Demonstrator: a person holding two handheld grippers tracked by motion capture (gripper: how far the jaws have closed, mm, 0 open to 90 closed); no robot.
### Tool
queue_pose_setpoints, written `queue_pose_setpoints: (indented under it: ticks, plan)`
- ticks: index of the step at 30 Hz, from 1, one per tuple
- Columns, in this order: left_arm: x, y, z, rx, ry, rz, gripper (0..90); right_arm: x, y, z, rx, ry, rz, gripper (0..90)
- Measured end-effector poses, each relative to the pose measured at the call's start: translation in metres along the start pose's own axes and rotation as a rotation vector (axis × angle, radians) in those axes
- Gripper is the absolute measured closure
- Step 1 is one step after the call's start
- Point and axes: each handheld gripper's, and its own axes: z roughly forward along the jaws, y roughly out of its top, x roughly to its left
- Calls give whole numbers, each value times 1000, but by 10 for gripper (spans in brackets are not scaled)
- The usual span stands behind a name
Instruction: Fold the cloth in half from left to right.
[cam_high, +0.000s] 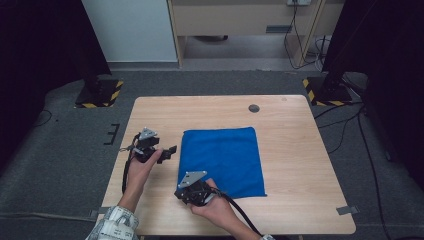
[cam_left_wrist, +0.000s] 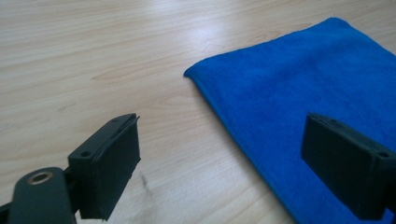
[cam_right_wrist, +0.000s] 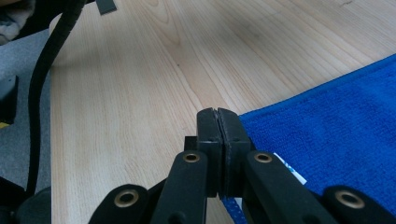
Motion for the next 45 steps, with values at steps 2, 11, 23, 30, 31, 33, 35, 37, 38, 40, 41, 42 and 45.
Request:
queue_pose_setpoints:
  ticks: [2,11,23,30,31,33,35,37,38,40,41,42,45]
  plan:
    - [0,7,8,24,16,23,137,2,0,0,-2,0,1,890]
    - [-1,29,45,85,32,107,289,6,-3,1,-21,5,4,890]
    - [10,34,73,94,83,119,415,11,-7,6,-31,11,7,889]
    - [14,25,90,98,81,121,467,12,-8,5,-29,10,-2,889]
    - [14,25,91,102,92,125,476,12,-8,4,-33,10,-1,889]
    - [15,24,92,96,109,119,485,12,-9,2,-41,9,3,889]
    - [17,24,94,104,118,112,489,11,-10,0,-47,10,11,889]
    - [18,26,97,129,121,117,488,10,-12,-1,-51,12,21,889]
    - [18,27,98,132,123,119,489,9,-12,-2,-53,13,25,889]
    - [17,30,99,137,123,125,498,8,-13,-4,-55,11,26,889]
    - [17,31,99,148,132,134,498,7,-13,-4,-59,12,26,889]
    - [16,31,100,156,134,137,500,7,-13,-4,-61,13,35,889]
    - [17,30,100,164,121,131,501,5,-13,-4,-67,13,42,889]
